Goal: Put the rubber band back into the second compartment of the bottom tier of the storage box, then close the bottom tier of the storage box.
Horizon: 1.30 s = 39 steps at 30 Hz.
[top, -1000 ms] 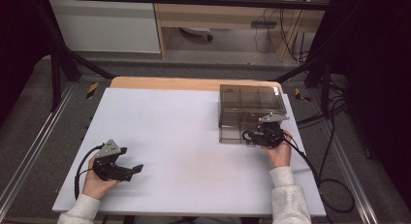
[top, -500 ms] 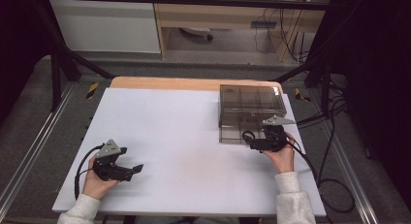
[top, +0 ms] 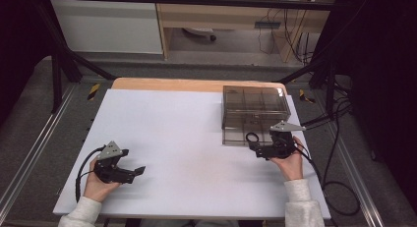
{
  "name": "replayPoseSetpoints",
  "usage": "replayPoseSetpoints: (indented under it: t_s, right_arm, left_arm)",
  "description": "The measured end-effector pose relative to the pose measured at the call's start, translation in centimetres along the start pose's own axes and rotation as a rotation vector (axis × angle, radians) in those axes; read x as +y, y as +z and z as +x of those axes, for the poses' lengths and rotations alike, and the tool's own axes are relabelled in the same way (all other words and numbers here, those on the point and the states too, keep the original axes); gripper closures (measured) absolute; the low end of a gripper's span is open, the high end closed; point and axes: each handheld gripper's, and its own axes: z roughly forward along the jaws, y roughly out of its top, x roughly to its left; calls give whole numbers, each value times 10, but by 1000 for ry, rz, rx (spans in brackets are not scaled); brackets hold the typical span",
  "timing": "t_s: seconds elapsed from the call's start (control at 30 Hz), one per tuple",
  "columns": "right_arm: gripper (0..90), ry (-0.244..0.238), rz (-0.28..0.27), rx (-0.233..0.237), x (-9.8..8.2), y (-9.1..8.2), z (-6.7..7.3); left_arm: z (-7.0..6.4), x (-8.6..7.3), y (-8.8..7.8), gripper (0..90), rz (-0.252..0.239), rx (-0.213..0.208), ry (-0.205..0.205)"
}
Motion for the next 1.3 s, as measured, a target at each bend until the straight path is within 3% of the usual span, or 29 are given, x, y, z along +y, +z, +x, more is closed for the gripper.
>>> replayPoseSetpoints:
  t_s: [0.57, 1.3]
  right_arm:
    - [6, 8, 9, -5, -25, -9, -8]
    - [30, 7, 8, -12, -34, -12, -8]
  left_arm:
    - [0, 0, 0, 42, -2, -2, -1]
    - [0, 0, 0, 42, 0, -2, -1]
